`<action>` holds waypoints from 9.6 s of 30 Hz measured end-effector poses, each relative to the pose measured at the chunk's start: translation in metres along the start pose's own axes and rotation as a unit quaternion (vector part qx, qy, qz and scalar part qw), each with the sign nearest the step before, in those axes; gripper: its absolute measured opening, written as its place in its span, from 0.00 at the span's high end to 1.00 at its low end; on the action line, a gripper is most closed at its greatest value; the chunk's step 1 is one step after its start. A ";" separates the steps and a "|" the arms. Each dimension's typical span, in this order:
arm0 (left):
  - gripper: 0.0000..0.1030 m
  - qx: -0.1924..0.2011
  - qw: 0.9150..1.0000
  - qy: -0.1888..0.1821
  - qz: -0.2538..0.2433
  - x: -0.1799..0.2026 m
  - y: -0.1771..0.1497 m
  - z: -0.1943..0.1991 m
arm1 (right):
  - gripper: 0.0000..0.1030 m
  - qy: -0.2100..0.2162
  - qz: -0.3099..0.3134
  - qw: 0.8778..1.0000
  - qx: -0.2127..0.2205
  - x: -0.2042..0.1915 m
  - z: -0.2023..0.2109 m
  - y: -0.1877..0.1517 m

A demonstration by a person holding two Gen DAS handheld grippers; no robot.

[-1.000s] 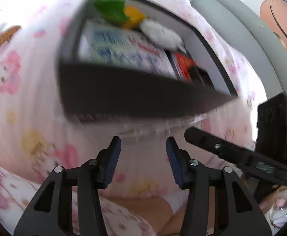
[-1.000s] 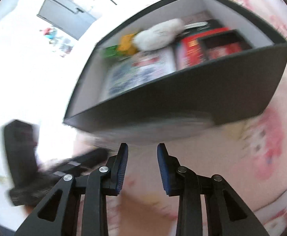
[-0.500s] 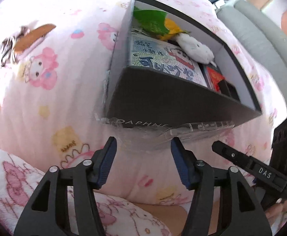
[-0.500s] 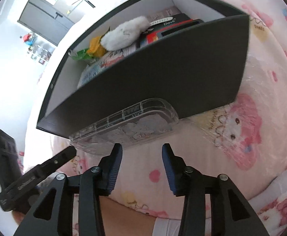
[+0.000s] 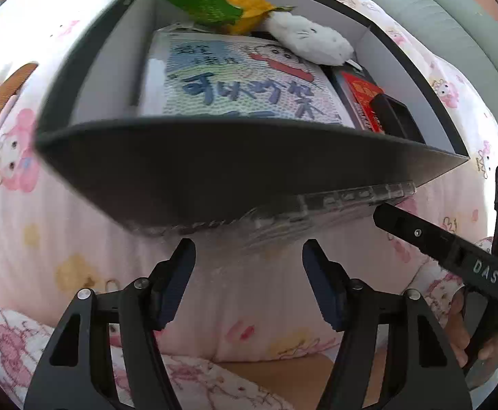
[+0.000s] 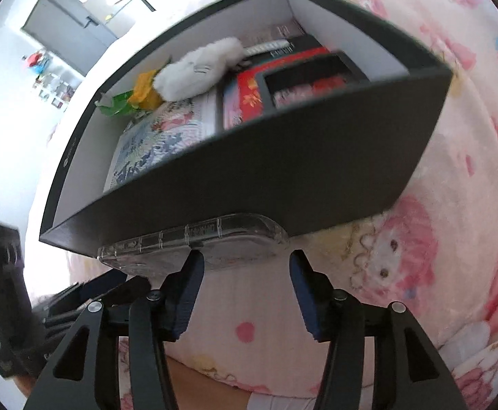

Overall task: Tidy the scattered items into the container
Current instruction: 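Move the left gripper to the clear phone case at the box wall, then grasp the clear phone case with the left gripper and lift it, then carry the case over the black box with the left gripper, then close the right gripper on the case edge while the left gripper releases it, then lower the case into the black box with the right gripper, then open the right gripper to release the case onto the picture book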

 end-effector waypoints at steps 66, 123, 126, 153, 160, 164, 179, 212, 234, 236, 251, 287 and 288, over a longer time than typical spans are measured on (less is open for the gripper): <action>0.46 -0.026 0.995 -0.099 0.007 0.024 -0.009 -0.001 | 0.36 0.049 0.034 0.997 -0.058 0.007 0.006 -0.018; 0.54 0.047 0.989 -0.138 -0.017 0.081 0.048 0.066 | 0.59 0.122 0.086 0.989 -0.006 -0.099 0.041 0.018; 0.52 0.054 0.989 -0.133 -0.036 0.084 0.054 0.073 | 0.59 0.122 0.086 0.989 -0.008 -0.095 0.032 0.029; 0.56 0.082 0.980 -0.182 0.025 0.068 0.057 0.082 | 0.54 0.199 0.119 0.972 -0.037 -0.130 0.064 -0.030; 0.56 0.083 0.974 -0.205 0.045 0.064 0.050 0.080 | 0.54 0.114 0.117 0.986 -0.042 -0.125 0.027 -0.016; 0.63 0.084 0.973 -0.212 0.037 0.068 0.053 0.084 | 0.80 0.115 0.098 0.988 -0.044 -0.120 0.024 -0.008; 0.73 0.098 0.968 -0.231 0.027 0.077 0.111 0.086 | 0.92 0.091 0.156 0.983 0.027 -0.135 0.061 0.079; 0.67 0.001 0.996 -0.083 0.020 0.034 0.110 0.038 | 0.85 0.033 0.380 0.922 -0.063 -0.145 0.008 0.055; 0.55 -0.041 0.994 -0.085 0.046 0.048 0.095 0.026 | 0.61 0.109 0.275 0.954 -0.048 -0.089 0.068 0.073; 0.55 -0.045 0.989 -0.120 0.070 0.047 0.100 0.025 | 0.69 0.111 0.275 0.954 -0.043 -0.088 0.065 0.075; 0.55 0.071 0.989 -0.094 0.085 0.017 0.142 0.072 | 0.92 0.003 0.369 0.929 -0.014 -0.151 0.015 0.112; 0.65 0.013 0.972 -0.183 0.150 0.022 0.091 0.090 | 0.63 0.001 0.308 0.950 -0.052 -0.128 -0.001 0.079; 0.64 0.017 0.970 -0.189 0.154 0.022 0.089 0.093 | 0.66 0.009 0.303 0.952 -0.053 -0.130 -0.002 0.080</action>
Point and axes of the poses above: each gripper's, at about its wrist camera, not at the fingertips, and z roughly against the way its jaws point, x to its right, y to its top, the point moved 9 cm from there along -z, roughly the way its jaws point, and after that the axes turned 7 degrees about -x, right-handed, at the moved point
